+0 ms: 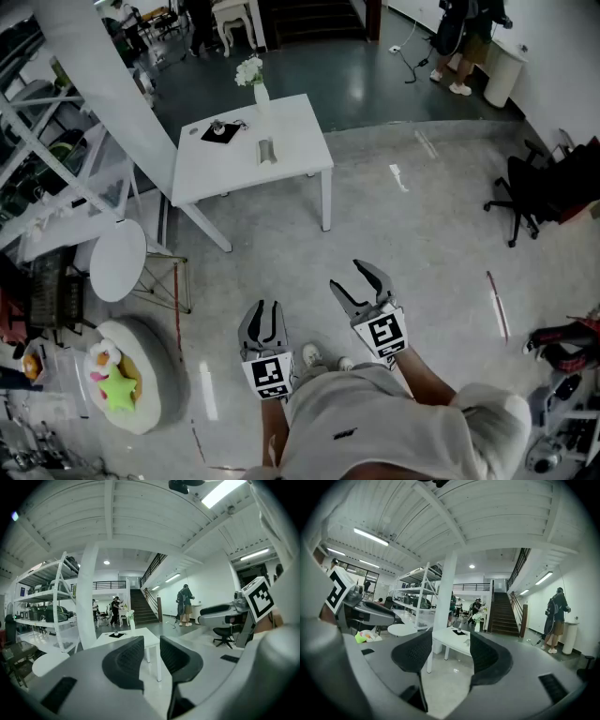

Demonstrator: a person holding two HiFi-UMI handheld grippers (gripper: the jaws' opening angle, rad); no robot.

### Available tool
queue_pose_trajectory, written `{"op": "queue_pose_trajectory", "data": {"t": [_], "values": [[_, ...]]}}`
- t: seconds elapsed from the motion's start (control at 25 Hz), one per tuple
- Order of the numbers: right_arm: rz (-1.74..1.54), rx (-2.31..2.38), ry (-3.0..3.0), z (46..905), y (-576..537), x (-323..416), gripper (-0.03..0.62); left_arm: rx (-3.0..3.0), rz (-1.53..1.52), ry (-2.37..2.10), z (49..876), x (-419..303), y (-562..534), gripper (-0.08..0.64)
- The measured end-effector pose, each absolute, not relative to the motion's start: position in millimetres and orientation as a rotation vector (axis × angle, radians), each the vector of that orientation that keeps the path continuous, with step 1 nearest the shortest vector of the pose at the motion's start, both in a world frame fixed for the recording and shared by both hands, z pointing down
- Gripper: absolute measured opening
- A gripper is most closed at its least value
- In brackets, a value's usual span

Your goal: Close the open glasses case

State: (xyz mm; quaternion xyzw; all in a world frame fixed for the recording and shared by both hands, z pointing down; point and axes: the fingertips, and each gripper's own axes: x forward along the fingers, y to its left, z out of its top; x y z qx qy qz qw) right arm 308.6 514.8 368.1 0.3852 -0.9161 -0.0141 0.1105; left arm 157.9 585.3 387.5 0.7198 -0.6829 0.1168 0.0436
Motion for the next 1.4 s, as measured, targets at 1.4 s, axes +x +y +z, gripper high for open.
{"op": "queue_pose_trajectory", "data": {"t": [1.4], "values": [[0.012, 1.254, -2.589, 406.8, 370.5, 132.0, 0.245, 2.383, 0.326, -1.915, 408.1, -14.1, 409.5, 0.124]]}}
